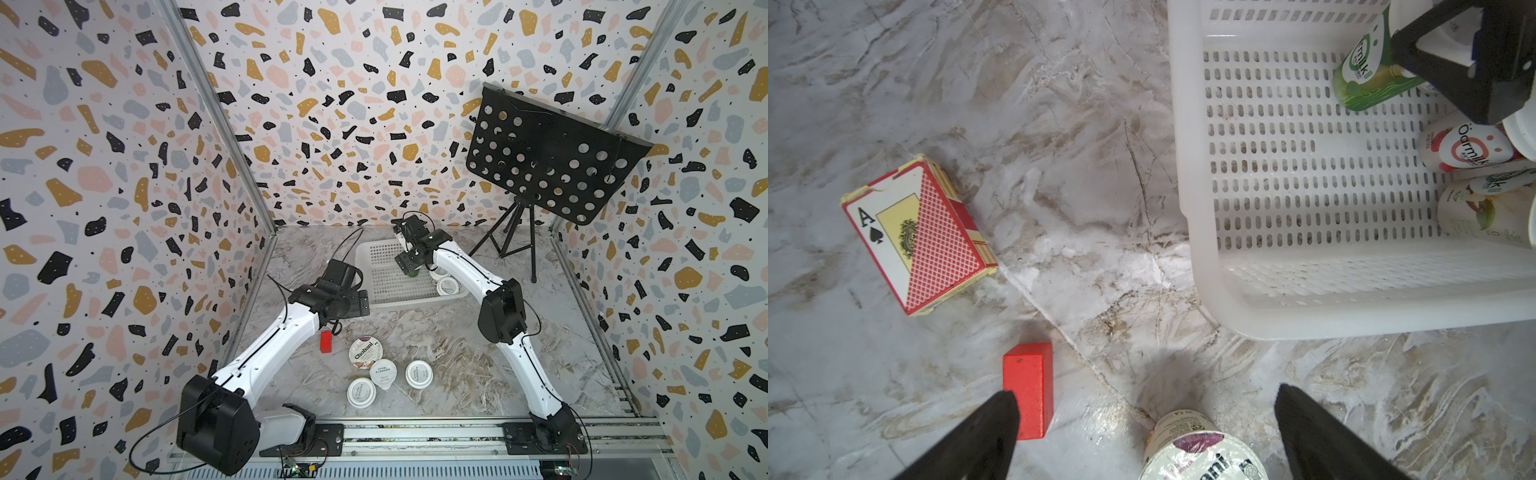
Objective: Put the yogurt in the basket
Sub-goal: Place the yogurt in the basket, then pick up the yogurt from the center of the board.
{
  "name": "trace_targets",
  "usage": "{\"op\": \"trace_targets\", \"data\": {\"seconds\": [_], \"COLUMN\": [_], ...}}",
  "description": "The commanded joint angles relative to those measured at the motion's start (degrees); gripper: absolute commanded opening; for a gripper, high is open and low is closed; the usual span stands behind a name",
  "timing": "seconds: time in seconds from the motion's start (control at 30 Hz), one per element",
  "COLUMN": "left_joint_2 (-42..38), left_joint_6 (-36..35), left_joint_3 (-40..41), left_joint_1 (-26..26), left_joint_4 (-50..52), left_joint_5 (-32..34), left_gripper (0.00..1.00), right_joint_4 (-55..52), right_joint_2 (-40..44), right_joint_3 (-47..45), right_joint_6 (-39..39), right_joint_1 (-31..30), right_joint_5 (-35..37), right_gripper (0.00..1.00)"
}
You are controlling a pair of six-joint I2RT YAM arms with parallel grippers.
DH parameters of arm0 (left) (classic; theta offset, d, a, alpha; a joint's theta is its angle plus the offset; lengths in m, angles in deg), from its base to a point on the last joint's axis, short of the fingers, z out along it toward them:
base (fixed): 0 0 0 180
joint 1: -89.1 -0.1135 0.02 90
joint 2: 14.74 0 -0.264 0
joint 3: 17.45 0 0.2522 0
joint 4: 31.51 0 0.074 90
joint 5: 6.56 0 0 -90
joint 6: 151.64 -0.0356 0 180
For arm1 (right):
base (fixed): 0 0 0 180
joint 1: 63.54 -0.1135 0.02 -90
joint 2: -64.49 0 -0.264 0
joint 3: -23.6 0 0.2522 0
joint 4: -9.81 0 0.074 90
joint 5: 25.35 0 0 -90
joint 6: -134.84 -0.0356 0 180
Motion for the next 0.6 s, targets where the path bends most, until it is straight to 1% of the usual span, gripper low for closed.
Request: {"op": "trace_targets", "data": {"seconds": [0.0, 0.1, 0.17, 0.3, 0.4, 0.47, 0.57], "left_joint_2": [-1.29, -2.26, -3.39, -6.18, -8.18, -9.56, -10.88], "left_joint_6": [-0.15, -0.16, -0.19, -0.12, -0.74, -0.75, -0.69], "left_joint_3": [0.03, 0.03, 0.18, 1.24, 0.98, 1.12, 1.66], "left_joint_1": [-0.41, -0.37, -0.36, -0.41, -0.36, -0.42, -0.35], "left_joint_4": [-0.93, -0.85, -0.80, -0.60, 0.03, 0.10, 0.04], "left_joint_5": [-0.21, -0.89, -1.54, -1.06, -0.83, -1.53, -2.85], "left_gripper": [1.00, 1.00, 1.00, 1.00, 1.00, 1.00, 1.00], "right_joint_4": [-2.31, -4.74, -5.63, -3.82, -4.84, -5.96, -7.51], "right_joint_2": [8.38, 12.08, 16.57, 29.64, 39.95, 46.97, 54.46], "right_joint_3": [1.31, 0.17, -4.69, -21.83, -34.83, -43.42, -52.81], "right_joint_6": [-1.75, -4.22, -5.69, -7.18, -8.39, -9.79, -12.85], "right_joint_1": [-0.36, -0.99, -1.87, -4.76, -7.79, -10.81, -16.32], "right_joint_5": [-5.92, -8.47, -9.86, -9.28, -8.59, -7.97, -6.96], "right_gripper": [0.88, 0.89, 0.88, 0.88, 0.87, 0.87, 0.87]}}
